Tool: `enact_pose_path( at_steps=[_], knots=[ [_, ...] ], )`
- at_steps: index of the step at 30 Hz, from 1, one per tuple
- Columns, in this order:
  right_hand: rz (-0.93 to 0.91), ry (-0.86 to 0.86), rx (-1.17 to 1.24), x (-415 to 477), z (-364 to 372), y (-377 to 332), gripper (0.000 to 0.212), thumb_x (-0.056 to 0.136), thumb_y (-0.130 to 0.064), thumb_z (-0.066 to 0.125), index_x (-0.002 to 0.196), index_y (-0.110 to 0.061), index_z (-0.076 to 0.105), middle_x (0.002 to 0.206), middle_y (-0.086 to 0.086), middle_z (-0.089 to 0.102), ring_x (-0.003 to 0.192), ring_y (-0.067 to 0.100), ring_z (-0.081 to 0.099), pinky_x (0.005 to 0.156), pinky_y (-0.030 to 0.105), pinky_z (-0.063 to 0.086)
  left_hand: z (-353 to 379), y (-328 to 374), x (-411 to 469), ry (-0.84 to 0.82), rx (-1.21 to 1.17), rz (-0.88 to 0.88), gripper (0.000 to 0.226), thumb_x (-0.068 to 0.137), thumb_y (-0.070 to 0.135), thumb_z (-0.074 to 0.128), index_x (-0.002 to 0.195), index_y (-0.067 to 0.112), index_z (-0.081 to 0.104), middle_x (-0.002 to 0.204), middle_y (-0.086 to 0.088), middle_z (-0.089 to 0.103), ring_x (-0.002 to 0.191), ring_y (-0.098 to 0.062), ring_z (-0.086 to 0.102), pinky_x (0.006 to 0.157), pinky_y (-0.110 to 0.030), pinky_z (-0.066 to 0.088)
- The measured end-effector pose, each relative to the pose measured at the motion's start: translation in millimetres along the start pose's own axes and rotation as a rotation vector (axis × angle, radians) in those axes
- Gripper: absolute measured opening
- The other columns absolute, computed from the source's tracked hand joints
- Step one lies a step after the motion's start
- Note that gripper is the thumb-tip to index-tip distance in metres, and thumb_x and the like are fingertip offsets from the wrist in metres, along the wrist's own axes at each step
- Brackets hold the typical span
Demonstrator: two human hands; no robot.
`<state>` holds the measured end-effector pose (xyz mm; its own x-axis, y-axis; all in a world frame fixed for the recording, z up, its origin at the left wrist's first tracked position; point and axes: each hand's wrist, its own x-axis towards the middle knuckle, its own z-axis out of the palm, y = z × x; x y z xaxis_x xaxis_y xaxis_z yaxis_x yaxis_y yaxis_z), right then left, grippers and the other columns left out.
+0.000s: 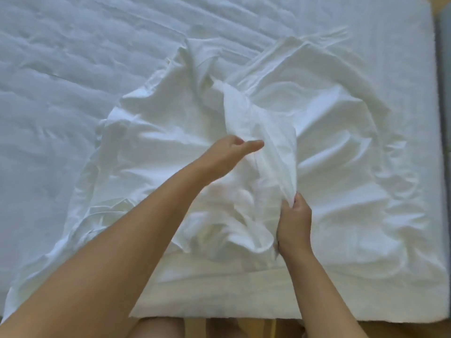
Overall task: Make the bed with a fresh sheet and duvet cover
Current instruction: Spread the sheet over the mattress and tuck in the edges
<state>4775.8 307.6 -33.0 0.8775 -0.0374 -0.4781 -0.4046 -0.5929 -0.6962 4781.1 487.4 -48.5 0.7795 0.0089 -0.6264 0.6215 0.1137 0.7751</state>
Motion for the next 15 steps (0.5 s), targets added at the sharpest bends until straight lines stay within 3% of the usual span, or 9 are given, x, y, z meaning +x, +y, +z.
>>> enact_pose_path(
  at_steps=[2, 3, 5, 7, 9, 10, 12, 14, 15],
  knots=[
    [0.028, -0.094, 0.052, -36.0, -9.7, 7.7, 0.027, 0.085, 0.004, 0.046, 0.081, -0.017, 0.063, 0.066, -0.005, 0.066, 0.062, 0.009, 0.062, 0.053, 0.022, 0.049, 16.6, 9.0, 22.5, 0.090, -0.057, -0.047, 0.093, 0.065, 0.071, 0.065, 0.137, 0.020, 0.038, 0.132, 0.006, 0.045, 0.115, -0.015, 0.048, 0.089, -0.030, 0.040],
    [0.070, -0.165, 0.057, -48.0, -13.1, 11.8, 0.027, 0.084, 0.005, 0.045, 0.081, -0.015, 0.064, 0.066, -0.006, 0.066, 0.060, 0.007, 0.061, 0.052, 0.020, 0.047, 30.2, 12.8, 32.0, 0.087, -0.079, -0.063, 0.096, 0.066, 0.063, 0.071, 0.142, 0.020, 0.030, 0.137, 0.005, 0.044, 0.120, -0.017, 0.048, 0.092, -0.033, 0.042],
    [0.162, -0.201, 0.059, -53.3, -21.6, 24.0, 0.023, 0.085, 0.005, 0.045, 0.083, -0.009, 0.063, 0.073, 0.000, 0.067, 0.064, 0.012, 0.060, 0.057, 0.022, 0.047, 62.6, 20.1, 43.9, 0.097, -0.045, -0.018, 0.072, 0.077, 0.032, 0.071, 0.137, 0.014, 0.035, 0.128, -0.001, 0.053, 0.113, -0.021, 0.055, 0.085, -0.031, 0.047],
    [0.231, -0.010, 0.178, -35.3, -38.5, 30.6, 0.022, 0.087, 0.002, 0.045, 0.090, -0.011, 0.062, 0.087, 0.005, 0.064, 0.075, 0.016, 0.058, 0.067, 0.027, 0.048, 94.4, 30.0, 40.0, 0.063, 0.239, 0.106, 0.049, 0.085, 0.016, 0.056, 0.132, 0.015, 0.044, 0.118, -0.006, 0.058, 0.108, -0.026, 0.056, 0.080, -0.028, 0.045],
    [0.239, 0.175, 0.464, -8.6, -63.6, 25.3, 0.020, 0.091, -0.008, 0.045, 0.102, -0.018, 0.058, 0.099, 0.002, 0.058, 0.094, 0.019, 0.056, 0.077, 0.031, 0.047, 119.8, 36.1, 26.2, -0.143, 0.557, 0.243, 0.049, 0.091, 0.016, 0.049, 0.139, 0.019, 0.041, 0.119, -0.006, 0.058, 0.107, -0.025, 0.054, 0.080, -0.026, 0.040],
    [0.233, 0.177, 0.580, 6.0, -76.6, 20.0, 0.021, 0.091, -0.018, 0.049, 0.110, -0.019, 0.056, 0.103, 0.000, 0.057, 0.101, 0.021, 0.056, 0.079, 0.033, 0.047, 129.1, 37.4, 16.5, -0.269, 0.703, 0.280, 0.047, 0.092, 0.016, 0.047, 0.139, 0.022, 0.041, 0.112, -0.002, 0.058, 0.101, -0.022, 0.053, 0.077, -0.026, 0.037],
    [0.245, 0.084, 0.557, 38.4, -97.9, 10.3, 0.038, 0.087, -0.033, 0.061, 0.121, -0.022, 0.048, 0.107, -0.006, 0.056, 0.102, 0.018, 0.057, 0.080, 0.035, 0.047, 146.2, 32.6, 2.4, -0.474, 0.916, 0.330, 0.033, 0.092, 0.015, 0.046, 0.124, 0.023, 0.051, 0.088, 0.007, 0.052, 0.086, -0.018, 0.050, 0.065, -0.025, 0.034],
    [0.263, 0.038, 0.340, 65.7, -105.6, 0.4, 0.039, 0.086, -0.021, 0.065, 0.118, -0.020, 0.043, 0.100, -0.009, 0.054, 0.092, 0.014, 0.055, 0.075, 0.032, 0.045, 155.3, 25.9, -2.3, -0.518, 1.000, 0.332, 0.004, 0.091, 0.016, 0.047, 0.093, 0.017, 0.051, 0.071, 0.009, 0.044, 0.074, -0.018, 0.048, 0.054, -0.024, 0.030],
    [0.257, 0.052, 0.281, 76.7, -105.6, -0.9, 0.033, 0.085, -0.007, 0.061, 0.113, -0.017, 0.045, 0.093, -0.006, 0.053, 0.089, 0.017, 0.054, 0.070, 0.029, 0.045, 156.5, 21.1, 2.0, -0.519, 0.975, 0.303, 0.009, 0.090, 0.017, 0.049, 0.082, 0.018, 0.046, 0.069, 0.008, 0.044, 0.072, -0.017, 0.046, 0.054, -0.022, 0.030]
  ],
)
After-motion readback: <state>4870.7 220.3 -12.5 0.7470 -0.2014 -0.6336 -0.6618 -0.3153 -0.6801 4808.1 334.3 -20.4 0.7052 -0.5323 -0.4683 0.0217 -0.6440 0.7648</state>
